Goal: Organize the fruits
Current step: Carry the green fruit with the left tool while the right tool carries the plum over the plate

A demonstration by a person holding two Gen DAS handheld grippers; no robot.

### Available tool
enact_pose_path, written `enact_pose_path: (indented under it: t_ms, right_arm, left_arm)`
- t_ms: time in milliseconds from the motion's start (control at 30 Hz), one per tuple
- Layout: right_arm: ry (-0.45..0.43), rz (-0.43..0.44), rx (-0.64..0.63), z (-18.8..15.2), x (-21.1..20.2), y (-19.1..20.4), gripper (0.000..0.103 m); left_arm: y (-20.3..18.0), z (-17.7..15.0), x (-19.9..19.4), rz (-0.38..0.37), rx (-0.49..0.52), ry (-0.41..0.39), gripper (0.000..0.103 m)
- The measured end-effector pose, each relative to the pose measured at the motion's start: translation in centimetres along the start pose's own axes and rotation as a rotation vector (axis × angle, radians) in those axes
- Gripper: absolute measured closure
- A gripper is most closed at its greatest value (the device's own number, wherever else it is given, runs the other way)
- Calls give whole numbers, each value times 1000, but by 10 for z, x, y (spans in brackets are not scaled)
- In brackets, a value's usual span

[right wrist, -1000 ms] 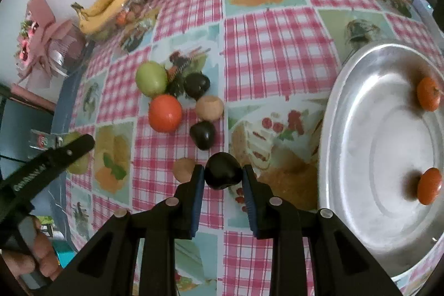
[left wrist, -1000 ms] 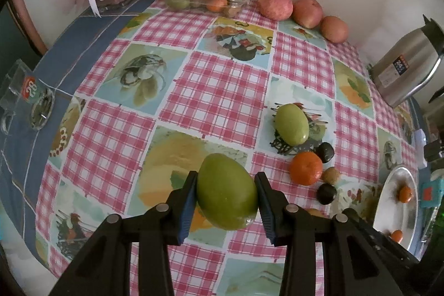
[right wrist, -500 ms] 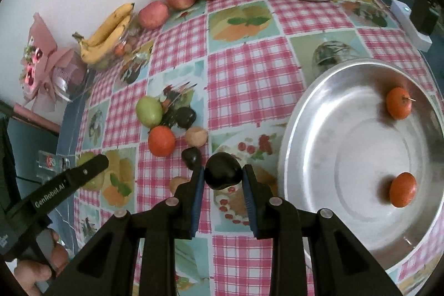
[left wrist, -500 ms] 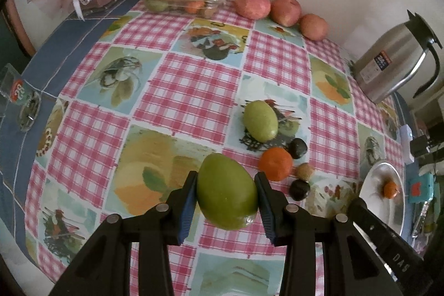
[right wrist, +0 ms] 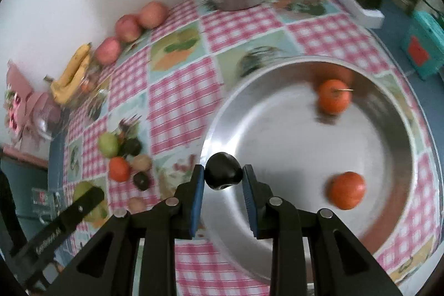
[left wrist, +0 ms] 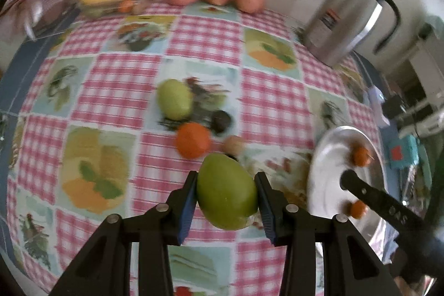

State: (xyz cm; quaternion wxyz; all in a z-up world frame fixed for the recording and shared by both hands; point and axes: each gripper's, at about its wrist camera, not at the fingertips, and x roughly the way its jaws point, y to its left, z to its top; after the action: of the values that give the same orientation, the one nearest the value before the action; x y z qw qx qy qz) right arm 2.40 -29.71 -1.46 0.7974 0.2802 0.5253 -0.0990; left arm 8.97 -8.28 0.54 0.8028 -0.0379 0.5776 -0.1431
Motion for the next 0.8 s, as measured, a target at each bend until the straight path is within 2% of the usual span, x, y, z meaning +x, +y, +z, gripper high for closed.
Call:
enact_pose_path:
  t_ms: [233,467,633,800]
  right_arm:
    - [-12,-32,89,4,-4,-37,74]
    - [-37,-51,126,4,-13,-55,74]
    - [-28,-53,137,2,-11,-58,74]
    - [-17,-52,137,1,-8,-58,74]
  left_arm:
    - [-52,-14,8,-55,108,23,60]
    - [-100,-30,18,-104,221,36,60]
    - [-120,-41,33,-111,281,70,60]
    - [-124,-44,38,-95,292,83,59]
